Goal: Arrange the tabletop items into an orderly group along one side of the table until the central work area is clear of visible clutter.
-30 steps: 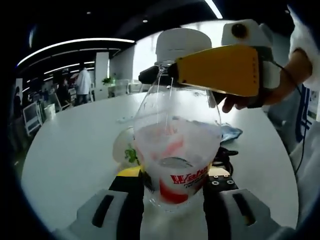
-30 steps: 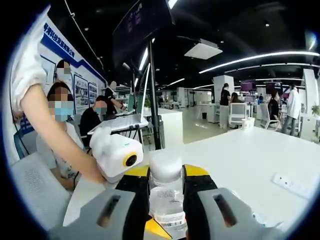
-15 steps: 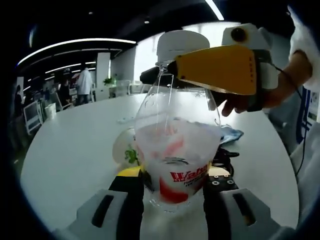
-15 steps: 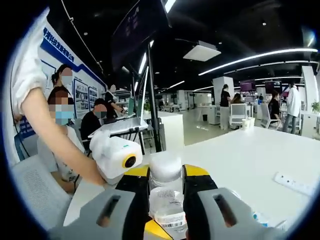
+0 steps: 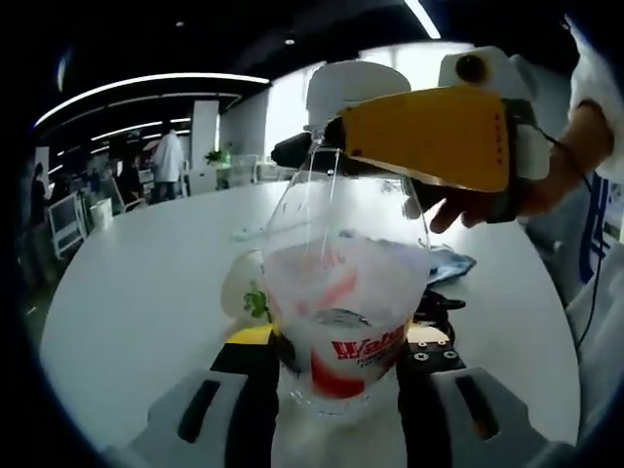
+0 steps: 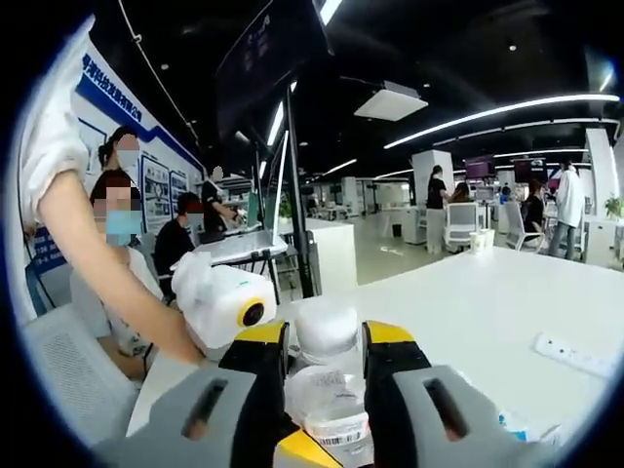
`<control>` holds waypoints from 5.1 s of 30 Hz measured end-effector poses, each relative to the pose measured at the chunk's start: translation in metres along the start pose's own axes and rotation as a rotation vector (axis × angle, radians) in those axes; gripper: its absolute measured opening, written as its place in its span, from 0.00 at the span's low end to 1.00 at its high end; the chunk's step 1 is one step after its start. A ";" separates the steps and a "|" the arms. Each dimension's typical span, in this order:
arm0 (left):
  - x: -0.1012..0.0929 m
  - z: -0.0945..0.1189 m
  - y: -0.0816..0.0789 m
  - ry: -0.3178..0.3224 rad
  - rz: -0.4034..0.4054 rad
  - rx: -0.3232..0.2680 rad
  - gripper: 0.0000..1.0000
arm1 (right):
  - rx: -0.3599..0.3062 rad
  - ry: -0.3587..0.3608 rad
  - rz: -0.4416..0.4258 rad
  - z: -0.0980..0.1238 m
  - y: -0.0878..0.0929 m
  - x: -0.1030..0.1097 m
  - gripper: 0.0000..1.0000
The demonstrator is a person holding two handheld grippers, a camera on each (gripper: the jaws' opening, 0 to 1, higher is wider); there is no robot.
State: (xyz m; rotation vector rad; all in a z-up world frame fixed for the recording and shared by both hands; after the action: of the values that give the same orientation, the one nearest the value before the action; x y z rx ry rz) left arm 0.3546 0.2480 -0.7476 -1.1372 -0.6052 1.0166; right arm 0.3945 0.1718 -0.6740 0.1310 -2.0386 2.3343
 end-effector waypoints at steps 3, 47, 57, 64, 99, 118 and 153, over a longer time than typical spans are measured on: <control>0.000 0.000 -0.005 -0.003 0.003 -0.017 0.50 | 0.002 0.004 0.021 -0.001 0.002 0.001 0.40; -0.021 0.048 -0.030 -0.118 -0.011 -0.015 0.79 | 0.027 0.184 -0.033 0.086 -0.004 0.001 0.56; -0.027 0.058 -0.036 -0.146 -0.015 -0.012 0.78 | 0.036 0.202 -0.021 0.101 -0.007 0.001 0.55; -0.028 0.065 -0.036 -0.181 0.020 -0.022 0.76 | 0.049 0.223 -0.030 0.108 -0.005 0.000 0.54; -0.061 0.063 0.007 -0.212 0.278 0.020 0.70 | 0.148 0.336 -0.161 0.142 0.037 0.001 0.50; -0.078 0.042 0.007 -0.208 0.636 -0.002 0.58 | 0.189 0.409 -0.389 0.149 0.062 -0.008 0.46; -0.084 0.005 0.010 -0.293 0.926 0.023 0.41 | 0.303 0.430 -0.627 0.134 0.103 -0.023 0.44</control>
State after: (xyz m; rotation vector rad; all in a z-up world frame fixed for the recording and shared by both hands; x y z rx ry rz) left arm 0.3100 0.1761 -0.7479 -1.2755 -0.2665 1.9982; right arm 0.4134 0.0258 -0.7604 0.2166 -1.2132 2.0179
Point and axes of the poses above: the point that each gripper's makers call its tool centre point, and the gripper's own axes: z roughly backward along the fingers, x roughly to its left, y roughly out of its underside, the point moved 8 cm from there along z, roughly backward along the fingers, and after that the axes turned 1 degree about y, right-handed, at the moved point
